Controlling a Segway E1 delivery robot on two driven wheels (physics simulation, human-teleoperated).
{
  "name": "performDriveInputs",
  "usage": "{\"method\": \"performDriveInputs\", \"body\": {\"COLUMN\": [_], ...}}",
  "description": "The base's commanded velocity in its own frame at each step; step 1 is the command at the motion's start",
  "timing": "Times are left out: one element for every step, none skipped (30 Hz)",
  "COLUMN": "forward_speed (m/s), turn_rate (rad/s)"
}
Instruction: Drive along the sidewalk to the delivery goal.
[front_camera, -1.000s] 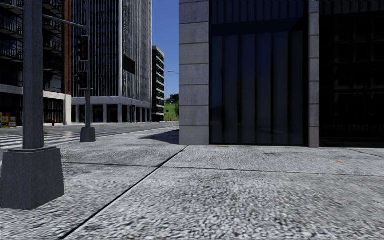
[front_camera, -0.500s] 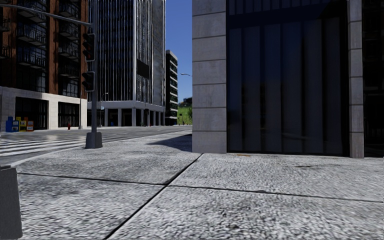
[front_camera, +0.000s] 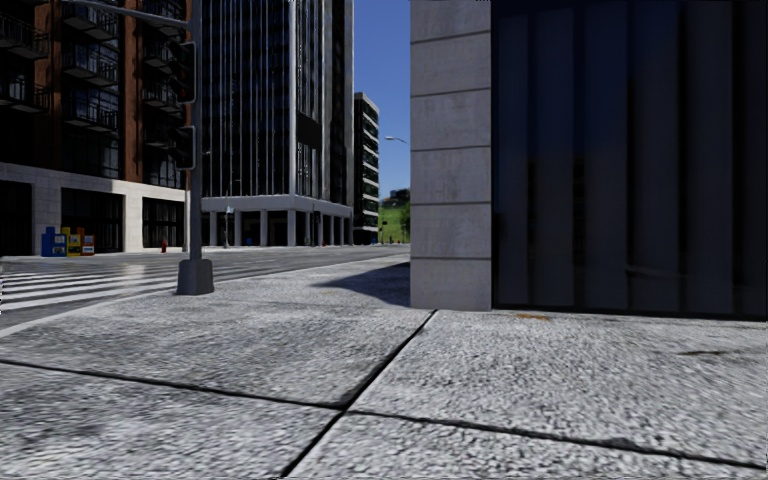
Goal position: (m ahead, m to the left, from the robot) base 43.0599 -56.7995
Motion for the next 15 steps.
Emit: {"method": "performDriveInputs", "body": {"forward_speed": [2.0, 2.0, 2.0, 2.0, 2.0, 2.0, 2.0, 2.0, 2.0, 2.0, 2.0, 2.0, 2.0, 2.0, 2.0], "turn_rate": [0.32, 0.32, 0.32, 0.32, 0.32, 0.32, 0.32, 0.32, 0.32, 0.32, 0.32, 0.32, 0.32, 0.32, 0.32]}}
